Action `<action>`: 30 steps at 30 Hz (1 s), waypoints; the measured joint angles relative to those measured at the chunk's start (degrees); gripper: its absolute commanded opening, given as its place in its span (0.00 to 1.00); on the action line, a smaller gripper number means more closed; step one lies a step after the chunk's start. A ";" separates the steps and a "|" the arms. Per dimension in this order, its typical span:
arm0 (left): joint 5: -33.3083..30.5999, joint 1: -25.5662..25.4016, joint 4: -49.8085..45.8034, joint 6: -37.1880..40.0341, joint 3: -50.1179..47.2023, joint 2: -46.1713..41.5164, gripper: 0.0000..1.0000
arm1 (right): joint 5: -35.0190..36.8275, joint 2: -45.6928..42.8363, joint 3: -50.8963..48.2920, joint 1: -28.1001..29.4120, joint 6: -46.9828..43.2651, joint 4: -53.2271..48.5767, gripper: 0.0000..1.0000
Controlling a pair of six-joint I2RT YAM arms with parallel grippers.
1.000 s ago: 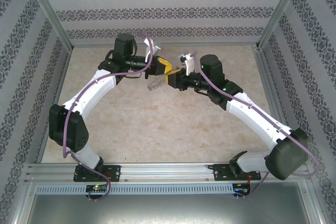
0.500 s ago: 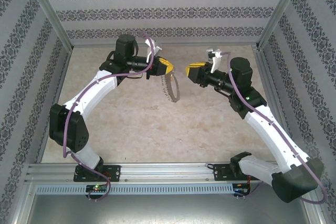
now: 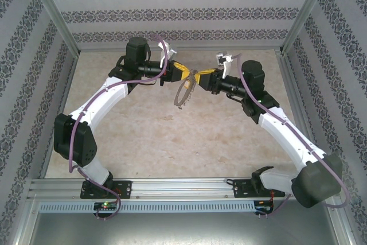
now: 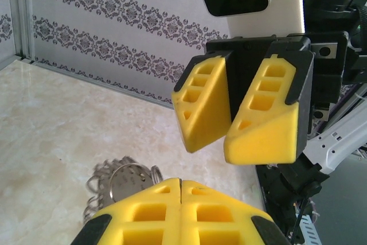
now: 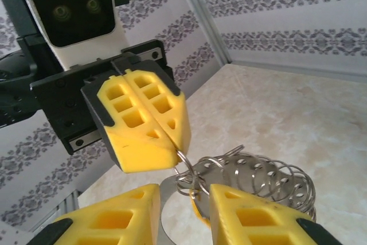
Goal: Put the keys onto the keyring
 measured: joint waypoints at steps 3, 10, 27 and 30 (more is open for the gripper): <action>0.02 0.00 0.00 -0.17 0.00 0.00 0.00 | -2.23 1.38 0.00 0.02 0.13 1.42 0.29; 0.22 0.00 0.02 -0.44 0.00 0.00 0.00 | -4.22 3.50 0.02 0.11 0.28 3.04 0.26; 0.92 0.07 0.22 -0.46 0.00 0.00 0.00 | -5.55 6.51 2.25 0.85 0.92 4.15 0.06; 1.01 0.22 0.22 -0.44 0.00 0.00 0.00 | -5.77 6.64 2.58 0.83 0.79 3.74 0.00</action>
